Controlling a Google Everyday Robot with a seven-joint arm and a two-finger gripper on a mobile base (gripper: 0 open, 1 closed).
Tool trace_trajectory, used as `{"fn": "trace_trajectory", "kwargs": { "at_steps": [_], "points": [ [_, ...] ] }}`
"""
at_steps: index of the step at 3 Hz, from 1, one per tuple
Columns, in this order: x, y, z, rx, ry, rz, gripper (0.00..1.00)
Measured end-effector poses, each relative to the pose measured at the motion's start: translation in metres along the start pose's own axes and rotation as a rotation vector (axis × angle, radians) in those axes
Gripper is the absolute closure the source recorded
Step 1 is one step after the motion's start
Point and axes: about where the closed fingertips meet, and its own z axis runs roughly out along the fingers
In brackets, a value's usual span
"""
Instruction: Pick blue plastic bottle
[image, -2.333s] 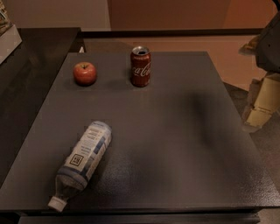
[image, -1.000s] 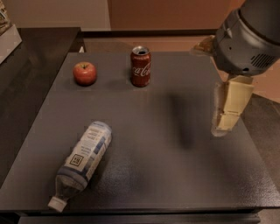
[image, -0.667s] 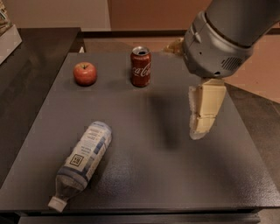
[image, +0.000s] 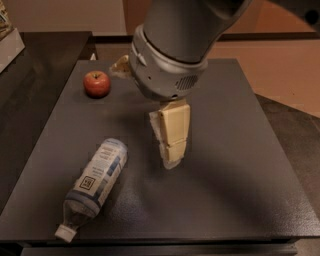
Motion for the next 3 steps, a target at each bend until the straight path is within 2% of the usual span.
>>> {"fn": "trace_trajectory", "kwargs": {
  "at_steps": [1,2,3],
  "points": [
    [-0.045,-0.005,0.025,-0.055,0.017,-0.153,0.00],
    [-0.073,0.000,0.053,-0.112,0.060,-0.278,0.00],
    [-0.081,0.011,0.080,-0.164,0.108,-0.363,0.00]
  ]
}}
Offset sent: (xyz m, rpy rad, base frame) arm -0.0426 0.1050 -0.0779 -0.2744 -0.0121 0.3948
